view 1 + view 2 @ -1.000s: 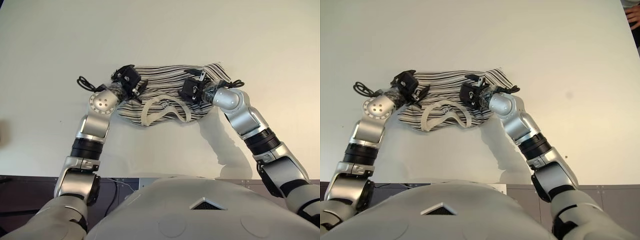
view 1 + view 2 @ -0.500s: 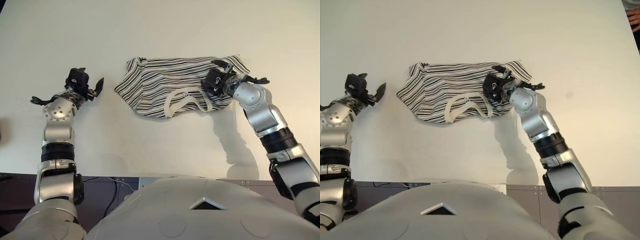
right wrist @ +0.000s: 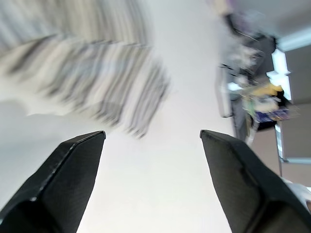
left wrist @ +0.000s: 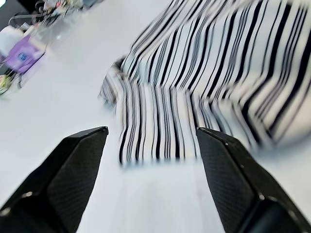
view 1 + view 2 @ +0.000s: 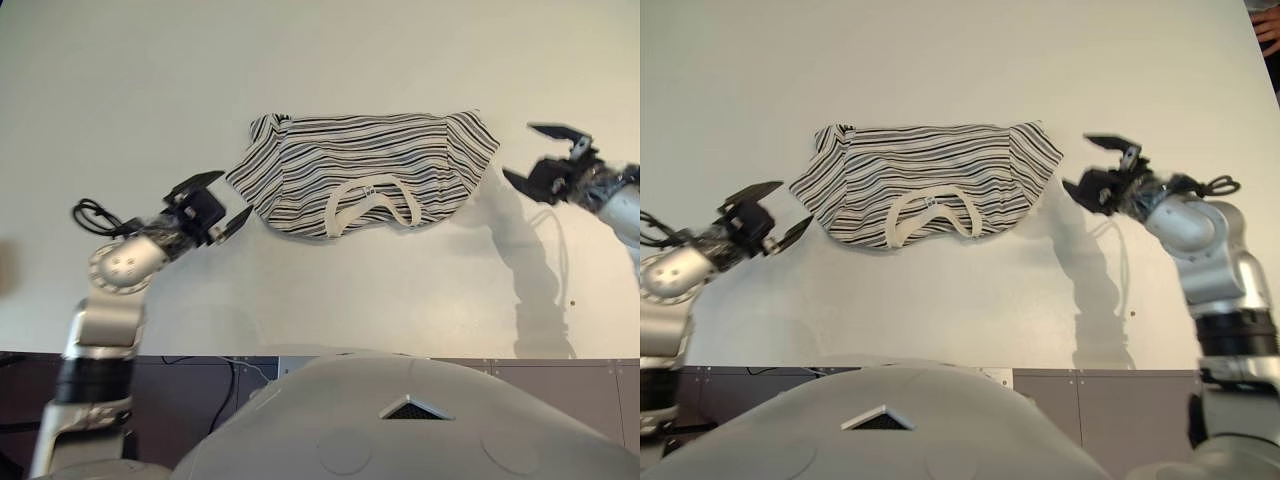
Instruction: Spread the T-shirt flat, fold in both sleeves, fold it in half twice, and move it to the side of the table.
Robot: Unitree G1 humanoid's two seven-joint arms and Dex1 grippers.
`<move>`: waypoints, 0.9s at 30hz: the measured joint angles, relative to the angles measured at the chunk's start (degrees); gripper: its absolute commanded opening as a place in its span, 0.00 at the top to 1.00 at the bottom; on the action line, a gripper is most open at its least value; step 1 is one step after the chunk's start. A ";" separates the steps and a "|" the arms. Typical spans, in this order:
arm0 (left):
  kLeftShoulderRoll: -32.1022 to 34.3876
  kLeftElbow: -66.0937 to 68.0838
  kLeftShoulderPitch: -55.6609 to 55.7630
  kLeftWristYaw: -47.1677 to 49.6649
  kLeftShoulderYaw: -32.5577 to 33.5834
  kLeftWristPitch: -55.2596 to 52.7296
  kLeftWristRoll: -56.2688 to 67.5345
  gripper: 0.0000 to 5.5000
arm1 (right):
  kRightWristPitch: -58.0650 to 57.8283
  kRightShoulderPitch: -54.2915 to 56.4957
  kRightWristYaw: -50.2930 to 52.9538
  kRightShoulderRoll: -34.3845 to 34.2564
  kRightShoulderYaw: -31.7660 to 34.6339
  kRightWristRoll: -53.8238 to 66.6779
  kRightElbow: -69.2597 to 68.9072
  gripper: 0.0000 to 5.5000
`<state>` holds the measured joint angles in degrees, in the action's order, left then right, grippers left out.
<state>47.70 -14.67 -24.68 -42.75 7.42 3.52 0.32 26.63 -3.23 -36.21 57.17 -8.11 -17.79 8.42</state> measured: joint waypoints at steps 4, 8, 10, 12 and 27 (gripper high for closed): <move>3.31 -2.09 -4.65 -5.00 -0.50 1.66 -1.59 0.38 | 3.20 -1.66 -0.28 -0.30 -1.81 -0.30 -2.22 0.35; 0.32 0.58 0.90 4.40 -7.64 8.30 -15.59 0.38 | 2.34 1.58 3.77 -5.72 -4.57 -4.78 -2.63 0.35; -3.20 3.29 4.09 11.44 -11.08 11.60 -22.16 0.38 | 2.82 1.71 5.31 -6.54 -4.93 -5.90 -2.49 0.35; -5.71 5.90 4.95 18.19 -13.47 15.05 -26.78 0.38 | 3.84 0.99 6.80 -6.56 -5.01 -6.94 -2.77 0.35; -8.05 14.38 10.69 30.33 -19.44 19.96 -35.55 0.49 | 3.62 7.29 19.33 -12.13 -9.20 -18.25 4.44 0.44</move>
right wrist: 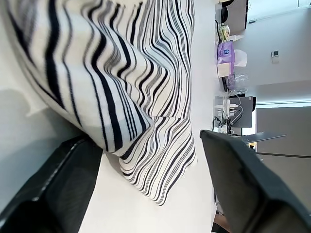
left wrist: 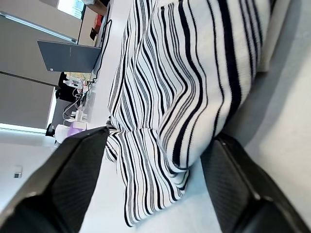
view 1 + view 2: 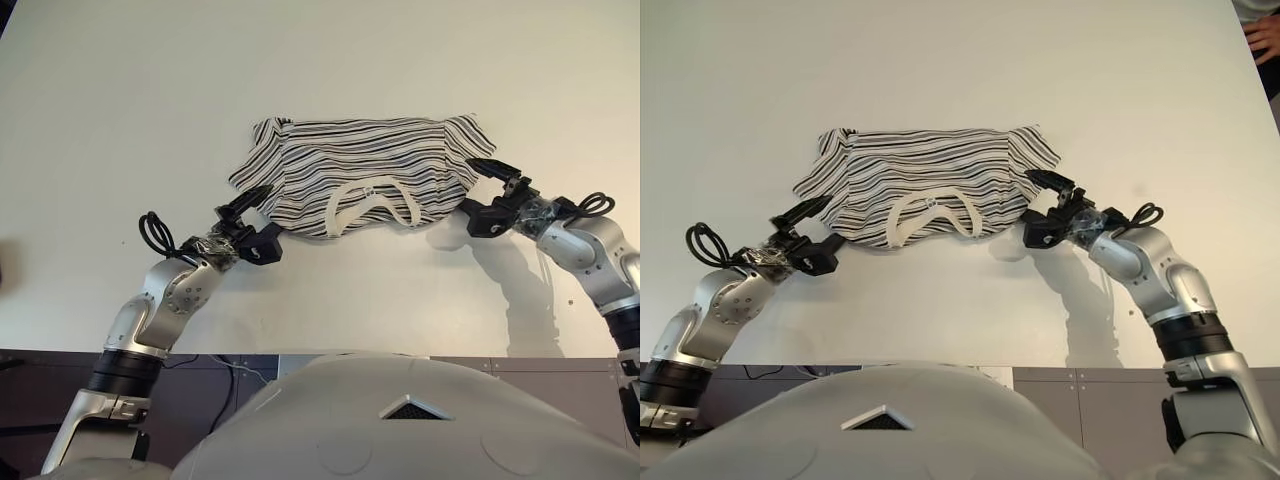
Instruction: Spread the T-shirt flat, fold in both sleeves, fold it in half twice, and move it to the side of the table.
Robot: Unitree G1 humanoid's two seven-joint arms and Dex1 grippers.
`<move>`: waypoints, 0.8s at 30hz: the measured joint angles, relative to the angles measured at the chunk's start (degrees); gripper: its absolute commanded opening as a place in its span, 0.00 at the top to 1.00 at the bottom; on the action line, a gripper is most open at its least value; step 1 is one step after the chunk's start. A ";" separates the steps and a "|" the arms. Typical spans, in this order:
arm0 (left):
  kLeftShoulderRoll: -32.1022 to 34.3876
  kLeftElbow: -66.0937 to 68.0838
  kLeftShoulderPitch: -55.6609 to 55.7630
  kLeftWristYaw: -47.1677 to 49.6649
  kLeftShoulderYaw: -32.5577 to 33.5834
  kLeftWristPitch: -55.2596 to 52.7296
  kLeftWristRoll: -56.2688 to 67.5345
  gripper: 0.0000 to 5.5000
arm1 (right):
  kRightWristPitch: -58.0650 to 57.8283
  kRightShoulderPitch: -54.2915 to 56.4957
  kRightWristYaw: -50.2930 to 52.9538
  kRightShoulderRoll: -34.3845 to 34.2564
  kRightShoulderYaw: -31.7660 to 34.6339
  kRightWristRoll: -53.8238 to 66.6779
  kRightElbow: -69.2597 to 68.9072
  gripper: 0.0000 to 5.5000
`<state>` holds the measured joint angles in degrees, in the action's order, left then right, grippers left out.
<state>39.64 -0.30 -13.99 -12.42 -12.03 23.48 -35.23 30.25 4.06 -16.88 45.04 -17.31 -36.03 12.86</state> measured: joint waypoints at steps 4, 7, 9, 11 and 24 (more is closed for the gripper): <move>0.01 0.54 0.35 0.70 -0.53 -0.26 -0.93 0.58 | 0.05 0.86 0.03 0.03 -0.34 0.02 1.50 0.53; -0.02 0.45 -0.86 2.25 -0.50 0.29 -0.65 0.67 | 1.01 0.41 -0.41 0.05 -0.68 0.94 1.48 0.65; -0.06 0.04 -0.90 2.52 -0.26 0.42 0.13 0.73 | 2.49 -1.24 -1.08 0.05 -1.06 2.56 0.17 0.73; -0.07 0.13 -0.80 2.63 0.02 0.45 0.66 0.80 | 3.04 -2.01 -1.56 0.06 -1.36 2.75 -0.49 0.84; -5.17 -4.56 1.31 -0.82 4.32 -4.28 15.84 0.98 | -6.64 -4.67 -2.31 -4.04 7.55 16.54 -12.16 0.98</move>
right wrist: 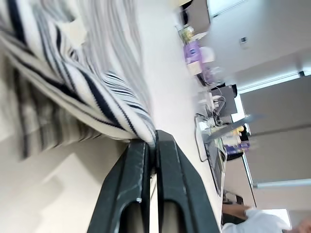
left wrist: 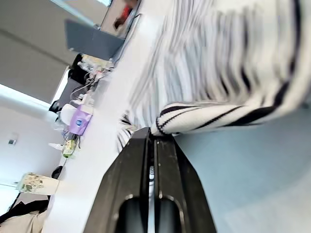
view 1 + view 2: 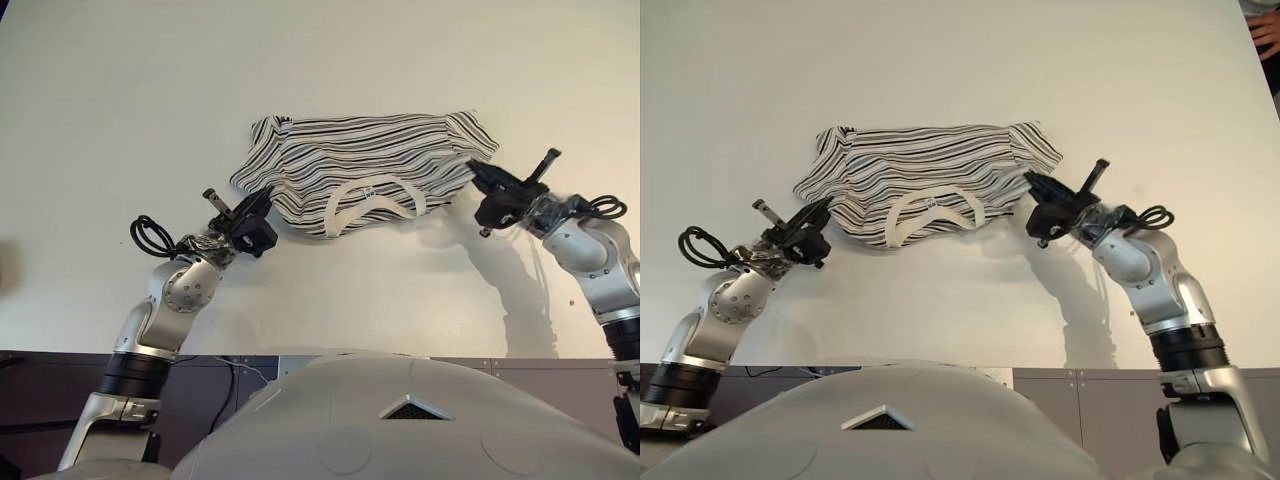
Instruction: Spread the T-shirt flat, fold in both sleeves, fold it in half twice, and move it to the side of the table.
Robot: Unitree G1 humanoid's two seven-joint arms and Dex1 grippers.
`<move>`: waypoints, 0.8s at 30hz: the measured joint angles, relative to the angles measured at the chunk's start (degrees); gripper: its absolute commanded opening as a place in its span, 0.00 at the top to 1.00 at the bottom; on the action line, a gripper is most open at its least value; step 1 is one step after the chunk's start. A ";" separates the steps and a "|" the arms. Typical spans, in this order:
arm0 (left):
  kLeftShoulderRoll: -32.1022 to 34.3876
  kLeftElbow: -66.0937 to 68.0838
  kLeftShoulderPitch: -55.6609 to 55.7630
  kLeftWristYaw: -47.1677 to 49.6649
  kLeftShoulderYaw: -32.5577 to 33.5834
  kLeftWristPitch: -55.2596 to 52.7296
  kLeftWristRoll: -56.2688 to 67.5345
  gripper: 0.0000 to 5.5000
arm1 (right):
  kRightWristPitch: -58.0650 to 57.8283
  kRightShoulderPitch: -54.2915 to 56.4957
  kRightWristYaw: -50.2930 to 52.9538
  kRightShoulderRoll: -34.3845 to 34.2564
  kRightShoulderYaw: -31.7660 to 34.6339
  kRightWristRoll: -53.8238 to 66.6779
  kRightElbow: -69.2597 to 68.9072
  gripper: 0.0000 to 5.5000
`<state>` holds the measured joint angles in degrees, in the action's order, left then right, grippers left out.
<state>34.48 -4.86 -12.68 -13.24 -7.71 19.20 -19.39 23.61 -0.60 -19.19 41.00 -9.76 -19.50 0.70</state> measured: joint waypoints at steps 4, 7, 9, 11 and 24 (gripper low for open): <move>-2.52 -0.82 13.43 -3.71 4.18 -6.78 10.07 0.98 | -12.37 13.82 -1.25 -8.19 3.11 9.68 0.25 0.98; -4.09 10.46 30.13 -6.66 6.92 -11.77 16.87 0.98 | -17.58 29.21 1.11 -13.42 5.64 12.44 13.07 0.98; -4.48 20.00 41.02 -7.45 8.05 -12.07 18.32 0.98 | -17.50 38.21 5.12 -15.59 7.00 12.74 23.74 0.98; -5.14 30.84 52.00 -7.70 8.66 -11.66 19.22 0.98 | -16.51 47.76 9.81 -16.98 7.70 12.43 33.99 0.98; -6.20 63.95 94.32 -12.42 15.33 -7.68 24.78 0.98 | -5.92 86.10 24.32 -18.55 9.11 8.44 64.99 0.98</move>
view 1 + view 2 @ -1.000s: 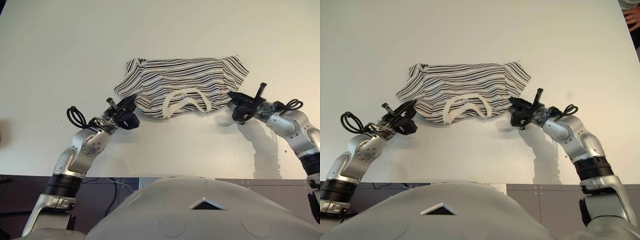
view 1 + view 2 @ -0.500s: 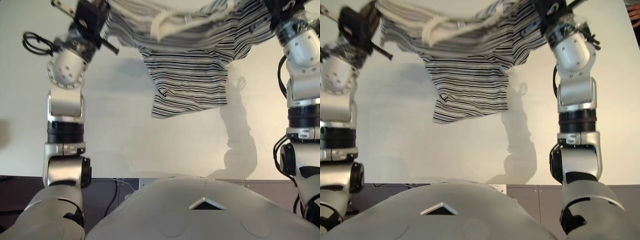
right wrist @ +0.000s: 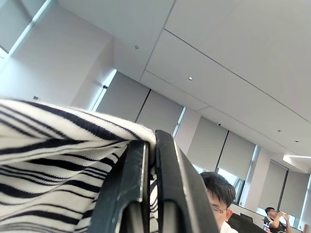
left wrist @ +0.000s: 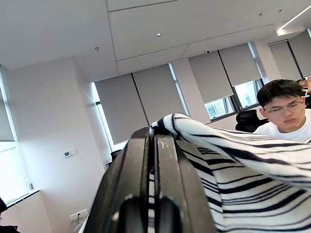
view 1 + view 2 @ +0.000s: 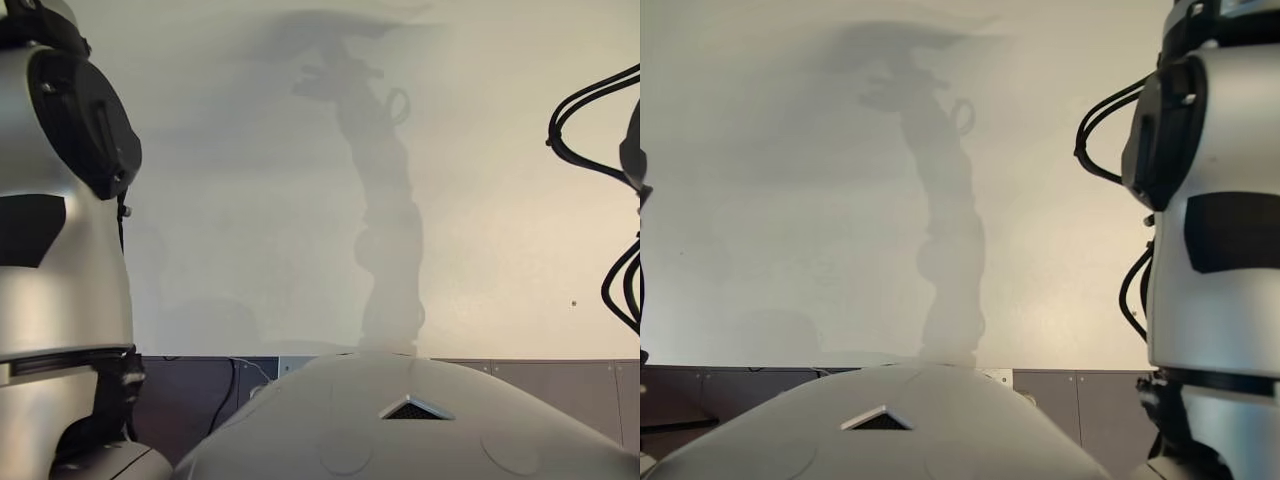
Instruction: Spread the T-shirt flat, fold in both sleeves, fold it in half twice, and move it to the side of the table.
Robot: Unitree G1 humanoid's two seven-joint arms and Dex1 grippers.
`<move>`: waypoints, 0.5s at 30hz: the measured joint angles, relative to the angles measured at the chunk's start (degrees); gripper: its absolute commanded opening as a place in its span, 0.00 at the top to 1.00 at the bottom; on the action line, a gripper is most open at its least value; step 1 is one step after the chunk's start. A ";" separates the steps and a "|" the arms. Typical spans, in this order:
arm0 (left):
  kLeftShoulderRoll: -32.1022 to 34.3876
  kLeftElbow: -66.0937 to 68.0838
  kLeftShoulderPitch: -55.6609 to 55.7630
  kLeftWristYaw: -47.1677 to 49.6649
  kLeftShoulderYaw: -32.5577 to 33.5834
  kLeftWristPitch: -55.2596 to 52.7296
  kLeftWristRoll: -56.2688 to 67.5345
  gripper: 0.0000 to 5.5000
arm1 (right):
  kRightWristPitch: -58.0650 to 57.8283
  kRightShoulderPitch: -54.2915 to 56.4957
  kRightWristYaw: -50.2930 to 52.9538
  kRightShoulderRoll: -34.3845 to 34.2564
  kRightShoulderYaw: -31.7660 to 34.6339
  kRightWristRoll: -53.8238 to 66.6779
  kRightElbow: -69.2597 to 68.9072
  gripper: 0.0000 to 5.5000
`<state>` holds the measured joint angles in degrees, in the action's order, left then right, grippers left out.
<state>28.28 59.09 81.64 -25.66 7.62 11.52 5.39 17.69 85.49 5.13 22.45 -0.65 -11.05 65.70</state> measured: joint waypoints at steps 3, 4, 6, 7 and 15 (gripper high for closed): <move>-0.08 -2.81 -5.85 -3.43 -0.15 -1.95 0.92 0.98 | -0.13 -3.42 -4.26 0.20 0.20 1.20 -1.11 0.98; -0.35 -6.86 -11.85 -5.17 -0.13 -3.54 1.88 0.98 | -0.42 -7.93 -7.09 -0.02 0.53 2.60 -3.23 0.98; -1.37 -16.36 -24.27 -8.16 -0.51 -7.13 4.32 0.98 | -2.85 -18.41 -12.75 -1.21 0.97 5.86 -8.84 0.98; -1.81 -22.22 -30.98 -9.65 -0.59 -9.01 6.26 0.98 | -4.57 -25.08 -16.33 -1.70 0.76 8.37 -14.46 0.98; -1.76 -55.88 -62.10 -11.28 6.10 -26.30 31.32 0.98 | -25.72 -56.18 -28.98 3.27 8.53 41.45 -54.87 0.98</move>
<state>26.52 3.20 19.54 -36.94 13.72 -14.78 36.71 -8.03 29.31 -23.85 25.73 7.88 30.40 10.83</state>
